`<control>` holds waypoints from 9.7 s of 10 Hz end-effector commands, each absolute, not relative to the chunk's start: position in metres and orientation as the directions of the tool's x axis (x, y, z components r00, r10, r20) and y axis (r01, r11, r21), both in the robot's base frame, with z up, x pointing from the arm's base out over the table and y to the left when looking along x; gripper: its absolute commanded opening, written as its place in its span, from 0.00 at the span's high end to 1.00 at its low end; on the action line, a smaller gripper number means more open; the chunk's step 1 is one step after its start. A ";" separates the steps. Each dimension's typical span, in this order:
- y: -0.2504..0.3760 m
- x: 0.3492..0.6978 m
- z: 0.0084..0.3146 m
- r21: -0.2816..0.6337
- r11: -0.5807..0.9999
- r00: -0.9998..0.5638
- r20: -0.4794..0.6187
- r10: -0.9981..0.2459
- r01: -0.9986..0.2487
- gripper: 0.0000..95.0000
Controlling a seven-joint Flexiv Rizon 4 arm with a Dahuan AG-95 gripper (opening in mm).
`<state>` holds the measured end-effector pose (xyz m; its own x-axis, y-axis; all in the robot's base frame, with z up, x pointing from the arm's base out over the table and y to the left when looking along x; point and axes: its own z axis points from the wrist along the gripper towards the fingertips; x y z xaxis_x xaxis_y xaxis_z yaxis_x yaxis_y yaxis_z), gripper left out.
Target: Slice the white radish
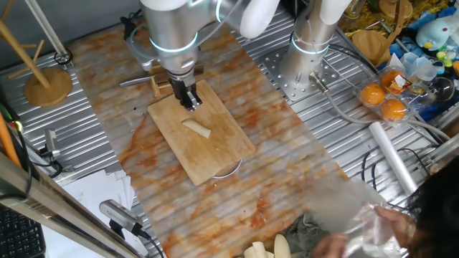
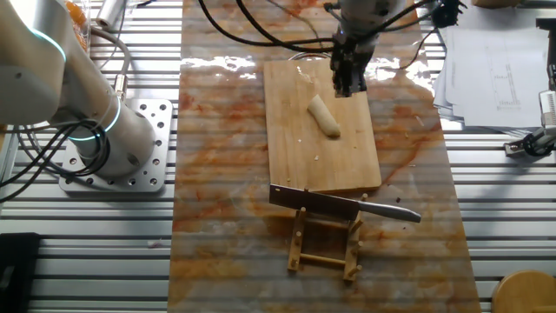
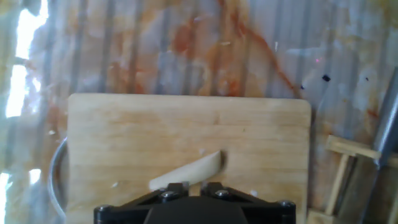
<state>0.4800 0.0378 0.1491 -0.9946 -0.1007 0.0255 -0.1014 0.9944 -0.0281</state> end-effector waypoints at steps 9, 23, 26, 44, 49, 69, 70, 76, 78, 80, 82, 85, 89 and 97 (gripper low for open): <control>-0.126 0.476 0.128 -0.067 0.995 -0.998 0.011 -0.069 -0.069 1.00; -0.141 0.476 0.101 -0.088 0.994 -0.997 0.038 -0.068 -0.071 0.40; -0.141 0.477 0.084 -0.104 0.992 -0.997 0.042 -0.069 -0.073 0.60; -0.144 0.473 0.060 -0.102 0.992 -0.997 0.047 -0.063 -0.067 0.60; -0.144 0.473 0.060 -0.097 0.995 -0.995 0.096 -0.019 -0.028 0.60; -0.152 0.460 0.036 -0.127 0.991 -0.994 0.106 -0.031 -0.045 1.00; -0.152 0.460 0.036 -0.128 0.991 -0.994 0.105 -0.029 -0.043 1.00; -0.158 0.458 0.049 -0.143 0.986 -0.992 0.106 -0.067 -0.082 1.00; -0.157 0.460 0.060 -0.137 0.986 -0.991 0.110 -0.078 -0.093 1.00; -0.153 0.465 0.081 -0.130 0.984 -0.987 0.118 -0.109 -0.125 1.00; -0.143 0.472 0.112 -0.129 0.980 -0.982 0.129 -0.137 -0.154 1.00; -0.117 0.489 0.158 -0.126 0.977 -0.979 0.132 -0.158 -0.174 1.00; -0.058 0.511 0.171 -0.091 0.977 -0.976 0.120 -0.183 -0.194 1.00; 0.042 0.505 0.165 -0.034 0.964 -0.957 0.133 -0.256 -0.263 1.00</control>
<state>0.5053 0.0434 0.1652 -0.9534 -0.2658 0.1424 -0.2745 0.9605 -0.0450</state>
